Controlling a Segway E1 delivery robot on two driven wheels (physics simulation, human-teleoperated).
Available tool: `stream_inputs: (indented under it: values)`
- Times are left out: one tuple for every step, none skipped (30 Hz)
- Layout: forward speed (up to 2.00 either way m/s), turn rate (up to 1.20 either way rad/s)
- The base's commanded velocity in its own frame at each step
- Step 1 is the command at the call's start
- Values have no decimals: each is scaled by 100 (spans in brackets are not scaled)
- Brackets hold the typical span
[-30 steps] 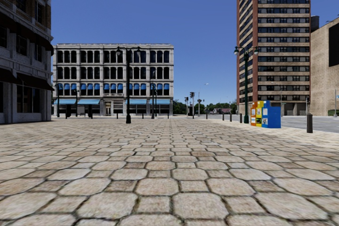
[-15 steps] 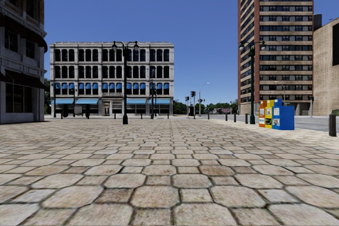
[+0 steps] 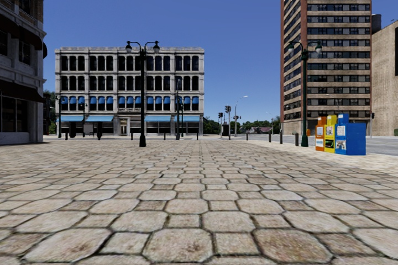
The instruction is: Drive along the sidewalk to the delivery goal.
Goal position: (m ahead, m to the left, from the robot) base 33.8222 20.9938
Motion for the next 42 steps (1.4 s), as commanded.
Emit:
stream_inputs:
  values:
    - [200,0]
    - [200,0]
    - [200,0]
    - [200,0]
    - [200,0]
    - [200,0]
    - [200,0]
    - [200,0]
    - [200,0]
    - [200,0]
    - [200,0]
    - [200,0]
    - [200,0]
    - [200,0]
    - [200,0]
    - [200,0]
    - [200,0]
    - [200,0]
    - [200,0]
    - [200,0]
    - [200,0]
    - [200,0]
    - [200,0]
    - [200,0]
    - [200,0]
    - [200,0]
    - [200,0]
    - [200,0]
    - [200,0]
    - [200,0]
    - [200,0]
    - [200,0]
    - [200,0]
    - [200,0]
    - [200,0]
    - [200,0]
    - [200,0]
    - [200,0]
    - [200,0]
    - [200,0]
    - [200,0]
    - [200,0]
